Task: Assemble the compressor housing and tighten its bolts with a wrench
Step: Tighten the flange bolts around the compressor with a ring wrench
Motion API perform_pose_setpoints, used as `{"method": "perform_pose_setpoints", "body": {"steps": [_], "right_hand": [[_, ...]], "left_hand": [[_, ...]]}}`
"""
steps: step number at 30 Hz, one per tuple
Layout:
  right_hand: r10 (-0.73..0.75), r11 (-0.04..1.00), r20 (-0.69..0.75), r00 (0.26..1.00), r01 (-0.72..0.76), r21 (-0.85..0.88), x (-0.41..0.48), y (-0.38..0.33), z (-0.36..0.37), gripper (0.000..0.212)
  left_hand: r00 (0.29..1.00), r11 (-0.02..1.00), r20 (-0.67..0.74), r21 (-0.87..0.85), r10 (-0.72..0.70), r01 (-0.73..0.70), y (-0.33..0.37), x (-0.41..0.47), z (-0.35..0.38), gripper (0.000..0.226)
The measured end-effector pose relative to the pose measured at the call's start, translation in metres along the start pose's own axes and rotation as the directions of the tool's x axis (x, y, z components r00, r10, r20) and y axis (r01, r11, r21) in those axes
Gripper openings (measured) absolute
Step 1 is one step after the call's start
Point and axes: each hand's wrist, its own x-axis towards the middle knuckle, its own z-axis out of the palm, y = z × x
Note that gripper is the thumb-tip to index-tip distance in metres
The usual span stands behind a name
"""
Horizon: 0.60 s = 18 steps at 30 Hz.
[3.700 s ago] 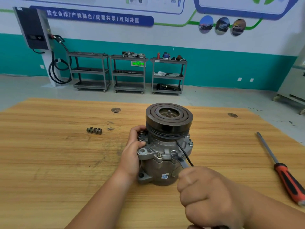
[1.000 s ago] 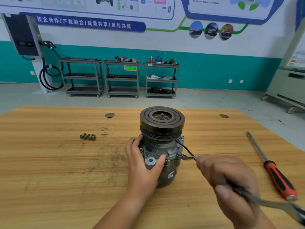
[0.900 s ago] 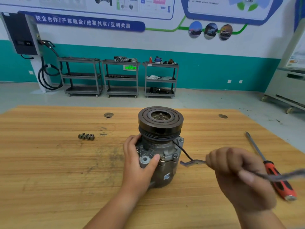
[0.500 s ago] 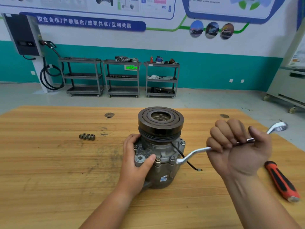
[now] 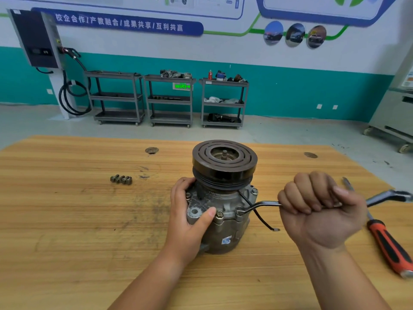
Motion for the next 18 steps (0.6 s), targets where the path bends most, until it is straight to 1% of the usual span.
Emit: {"method": "perform_pose_setpoints", "body": {"steps": [2, 7, 9, 11, 12, 14, 16, 18], "right_hand": [[-0.008, 1.0, 0.071, 0.997, 0.006, 0.029, -0.007, 0.0, -0.003, 0.042], [-0.062, 0.997, 0.169, 0.984, 0.07, -0.038, -0.024, 0.004, 0.001, 0.04], [-0.069, 0.98, 0.231, 0.971, 0.109, -0.165, -0.028, 0.004, 0.008, 0.04], [-0.07, 0.928, 0.296, 0.953, 0.171, -0.331, -0.031, 0.007, 0.016, 0.043], [-0.081, 0.9, 0.31, 0.947, 0.203, -0.386, -0.031, 0.009, 0.019, 0.044], [-0.145, 0.877, 0.285, 0.948, 0.256, -0.407, -0.035, 0.013, 0.023, 0.044], [-0.192, 0.911, 0.198, 0.961, 0.249, -0.327, -0.044, 0.017, 0.019, 0.041], [-0.191, 0.953, 0.096, 0.977, 0.208, -0.219, -0.046, 0.015, 0.011, 0.041]], "left_hand": [[1.0, 1.0, 0.026, 0.021, -0.011, 0.011, 0.0, 0.0, -0.003, 0.063], [0.994, 0.992, 0.103, 0.119, -0.043, 0.03, 0.002, 0.003, -0.011, 0.067], [0.994, 0.992, 0.105, 0.122, -0.043, 0.03, 0.003, 0.003, -0.011, 0.067], [0.995, 0.994, 0.094, 0.106, -0.045, 0.035, 0.003, 0.002, -0.009, 0.067], [0.995, 0.995, 0.091, 0.093, -0.048, 0.04, 0.003, 0.002, -0.009, 0.067], [0.995, 0.995, 0.086, 0.086, -0.054, 0.046, 0.003, 0.001, -0.008, 0.067], [0.995, 0.994, 0.086, 0.1, -0.06, 0.051, 0.004, 0.001, -0.009, 0.067], [0.994, 0.993, 0.091, 0.099, -0.068, 0.059, 0.006, 0.001, -0.009, 0.068]]}}
